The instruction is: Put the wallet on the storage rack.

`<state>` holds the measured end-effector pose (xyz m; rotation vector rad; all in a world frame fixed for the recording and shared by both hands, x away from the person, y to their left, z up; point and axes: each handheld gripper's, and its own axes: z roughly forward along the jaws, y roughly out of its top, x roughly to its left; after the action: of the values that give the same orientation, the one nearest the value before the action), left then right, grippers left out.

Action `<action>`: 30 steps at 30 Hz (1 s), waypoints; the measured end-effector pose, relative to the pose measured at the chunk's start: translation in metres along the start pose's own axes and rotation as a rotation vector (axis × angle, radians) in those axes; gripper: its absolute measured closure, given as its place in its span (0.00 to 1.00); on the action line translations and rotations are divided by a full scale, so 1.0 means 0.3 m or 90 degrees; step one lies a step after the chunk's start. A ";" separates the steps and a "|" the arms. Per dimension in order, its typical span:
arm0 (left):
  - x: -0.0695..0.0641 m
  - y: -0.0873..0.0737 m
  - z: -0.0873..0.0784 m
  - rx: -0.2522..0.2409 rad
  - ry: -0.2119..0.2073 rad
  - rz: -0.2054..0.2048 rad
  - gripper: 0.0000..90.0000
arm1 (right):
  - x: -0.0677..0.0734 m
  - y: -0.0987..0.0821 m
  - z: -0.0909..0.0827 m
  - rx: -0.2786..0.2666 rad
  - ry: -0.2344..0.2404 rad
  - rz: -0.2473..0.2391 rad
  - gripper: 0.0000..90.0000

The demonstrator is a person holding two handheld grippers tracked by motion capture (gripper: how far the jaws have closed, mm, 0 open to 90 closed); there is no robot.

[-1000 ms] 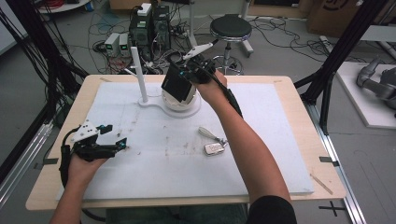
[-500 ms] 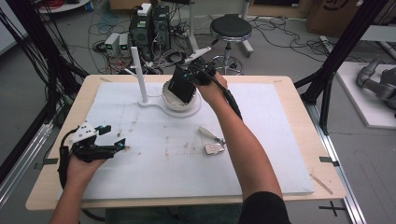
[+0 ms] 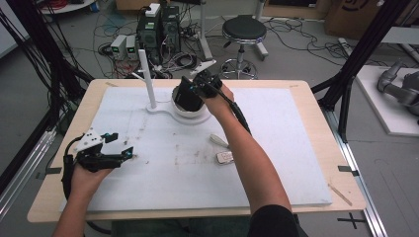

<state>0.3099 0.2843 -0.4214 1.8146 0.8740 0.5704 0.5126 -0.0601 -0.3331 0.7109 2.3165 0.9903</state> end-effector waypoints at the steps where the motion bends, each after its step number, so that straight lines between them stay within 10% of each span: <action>1: 0.001 0.000 0.001 0.000 0.000 -0.001 0.21 | -0.003 -0.001 0.002 0.005 -0.006 0.008 0.88; 4: 0.000 0.000 0.003 -0.001 -0.002 -0.002 0.21 | -0.009 -0.003 -0.001 0.013 -0.028 0.009 0.64; 11: -0.001 0.001 0.008 0.001 -0.006 0.003 0.21 | -0.022 0.001 -0.059 0.007 -0.015 0.041 0.48; 30: -0.008 0.007 0.007 -0.002 -0.007 0.005 0.21 | -0.046 -0.119 -0.296 -0.051 0.005 0.058 0.34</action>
<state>0.3104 0.2808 -0.4203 1.8172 0.8592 0.5658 0.4570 -0.1335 -0.3036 0.7864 2.2538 1.1220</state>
